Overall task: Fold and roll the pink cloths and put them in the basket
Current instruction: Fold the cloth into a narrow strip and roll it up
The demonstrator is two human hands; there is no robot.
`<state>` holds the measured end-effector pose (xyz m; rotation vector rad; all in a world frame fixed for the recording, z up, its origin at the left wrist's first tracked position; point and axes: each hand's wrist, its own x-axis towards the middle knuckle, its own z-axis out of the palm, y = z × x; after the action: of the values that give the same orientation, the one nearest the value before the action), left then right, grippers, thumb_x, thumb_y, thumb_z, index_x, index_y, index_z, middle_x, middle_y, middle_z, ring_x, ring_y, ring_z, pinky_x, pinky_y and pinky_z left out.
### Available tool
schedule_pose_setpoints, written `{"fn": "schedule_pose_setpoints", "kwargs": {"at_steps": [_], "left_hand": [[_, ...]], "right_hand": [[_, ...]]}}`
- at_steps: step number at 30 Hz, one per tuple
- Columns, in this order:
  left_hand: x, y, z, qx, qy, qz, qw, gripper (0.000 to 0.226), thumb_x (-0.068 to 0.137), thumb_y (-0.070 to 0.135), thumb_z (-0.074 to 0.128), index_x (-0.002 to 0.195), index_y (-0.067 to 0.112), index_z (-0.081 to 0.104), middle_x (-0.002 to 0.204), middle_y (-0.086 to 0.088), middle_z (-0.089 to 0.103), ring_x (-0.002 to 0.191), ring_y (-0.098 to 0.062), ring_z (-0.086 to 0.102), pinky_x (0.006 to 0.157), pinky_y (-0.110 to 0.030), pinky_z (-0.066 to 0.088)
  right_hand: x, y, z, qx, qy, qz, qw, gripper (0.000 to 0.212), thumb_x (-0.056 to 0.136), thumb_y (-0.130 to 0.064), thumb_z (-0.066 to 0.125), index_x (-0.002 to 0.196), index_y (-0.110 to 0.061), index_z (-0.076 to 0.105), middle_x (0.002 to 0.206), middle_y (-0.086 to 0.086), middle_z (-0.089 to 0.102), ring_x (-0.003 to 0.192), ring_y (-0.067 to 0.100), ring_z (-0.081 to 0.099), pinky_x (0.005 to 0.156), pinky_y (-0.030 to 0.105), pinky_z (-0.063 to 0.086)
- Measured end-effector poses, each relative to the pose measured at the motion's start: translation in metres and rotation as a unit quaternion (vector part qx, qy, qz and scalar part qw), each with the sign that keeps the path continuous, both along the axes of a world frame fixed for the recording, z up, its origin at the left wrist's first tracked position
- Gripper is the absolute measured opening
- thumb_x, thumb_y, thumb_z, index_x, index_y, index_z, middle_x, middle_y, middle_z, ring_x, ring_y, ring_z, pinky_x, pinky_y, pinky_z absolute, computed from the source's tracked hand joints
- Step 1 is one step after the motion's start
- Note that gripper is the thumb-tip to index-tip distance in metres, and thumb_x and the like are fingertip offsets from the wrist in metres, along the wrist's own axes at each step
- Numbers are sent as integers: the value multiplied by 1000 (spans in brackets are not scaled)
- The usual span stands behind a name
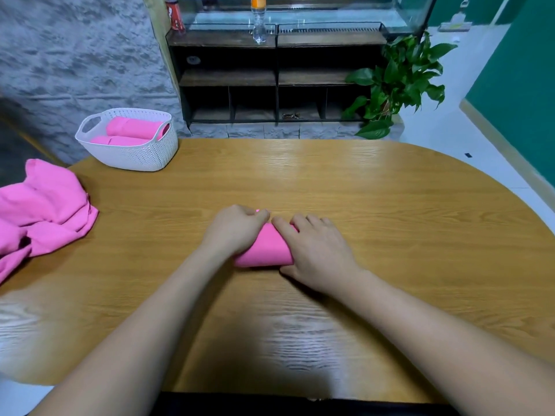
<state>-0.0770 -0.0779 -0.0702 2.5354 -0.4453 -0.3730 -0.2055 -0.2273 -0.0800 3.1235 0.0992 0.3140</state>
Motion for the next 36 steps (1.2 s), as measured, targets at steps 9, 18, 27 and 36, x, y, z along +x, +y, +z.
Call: {"fn": "schedule_pose_setpoints", "kwargs": {"at_steps": [9, 18, 27, 36], "left_hand": [[5, 5, 8, -337, 94, 35, 936, 59, 103, 66, 47, 105, 14, 77, 95, 6, 77, 89, -19, 68, 84, -29, 50], [-16, -9, 2, -451, 1, -24, 892, 35, 95, 31, 73, 125, 16, 64, 115, 5, 72, 103, -8, 70, 90, -27, 54], [-3, -29, -20, -322, -186, -17, 928, 36, 82, 6, 84, 102, 25, 61, 106, 12, 61, 84, -9, 73, 74, -40, 60], [6, -44, -33, -308, -236, -27, 921, 36, 88, 12, 81, 121, 26, 74, 92, 8, 50, 82, -9, 57, 76, -33, 51]], "right_hand": [[19, -25, 16, 166, 1, -51, 985, 82, 72, -45, 76, 146, -38, 40, 116, 1, 67, 105, 35, 67, 78, 42, 52], [32, -45, 26, 518, -47, -187, 833, 55, 68, -49, 90, 112, -34, 60, 95, -11, 72, 86, 14, 66, 75, 37, 55], [52, -47, 8, 699, -69, -177, 689, 44, 73, -26, 93, 110, -21, 70, 96, 1, 79, 84, 20, 75, 75, 40, 62], [50, -48, -6, 751, -35, -160, 640, 46, 71, -26, 90, 111, -19, 70, 96, 6, 79, 85, 24, 74, 78, 46, 61]]}}
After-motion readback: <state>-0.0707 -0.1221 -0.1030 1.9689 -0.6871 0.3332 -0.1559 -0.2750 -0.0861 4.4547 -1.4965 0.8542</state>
